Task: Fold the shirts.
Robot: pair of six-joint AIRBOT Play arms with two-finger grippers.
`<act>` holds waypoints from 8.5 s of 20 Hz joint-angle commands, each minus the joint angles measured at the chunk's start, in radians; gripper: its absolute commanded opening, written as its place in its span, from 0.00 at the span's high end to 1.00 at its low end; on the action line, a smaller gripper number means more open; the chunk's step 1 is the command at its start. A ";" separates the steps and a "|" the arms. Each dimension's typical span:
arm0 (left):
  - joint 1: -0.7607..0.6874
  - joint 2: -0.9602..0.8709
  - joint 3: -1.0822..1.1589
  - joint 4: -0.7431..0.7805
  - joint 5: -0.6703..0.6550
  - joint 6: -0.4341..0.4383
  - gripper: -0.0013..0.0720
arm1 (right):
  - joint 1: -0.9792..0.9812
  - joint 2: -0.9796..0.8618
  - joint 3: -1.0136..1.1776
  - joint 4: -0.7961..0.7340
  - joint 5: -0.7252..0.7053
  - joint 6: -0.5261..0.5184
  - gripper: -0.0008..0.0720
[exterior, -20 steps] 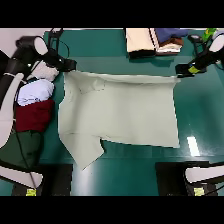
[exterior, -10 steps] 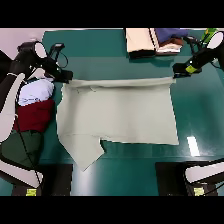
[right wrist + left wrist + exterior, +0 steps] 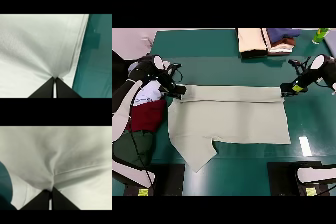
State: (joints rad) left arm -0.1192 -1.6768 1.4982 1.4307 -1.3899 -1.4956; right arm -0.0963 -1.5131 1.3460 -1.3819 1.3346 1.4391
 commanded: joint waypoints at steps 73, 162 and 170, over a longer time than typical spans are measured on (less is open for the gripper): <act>-0.011 1.041 -0.752 -0.135 -0.135 -0.153 0.95 | -0.043 0.787 -0.498 -0.088 0.216 0.078 0.97; -0.015 0.428 0.301 0.161 0.124 -0.093 0.95 | 0.961 -0.340 0.575 0.432 -0.597 -0.061 0.25; -0.034 0.425 0.299 0.140 0.054 -0.093 0.95 | 0.650 -0.121 0.335 0.049 -0.174 0.114 0.39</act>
State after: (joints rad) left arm -0.1417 -1.2526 1.7981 1.5864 -1.3182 -1.5887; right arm 0.6716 -1.7187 1.8126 -1.2068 1.0225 1.4906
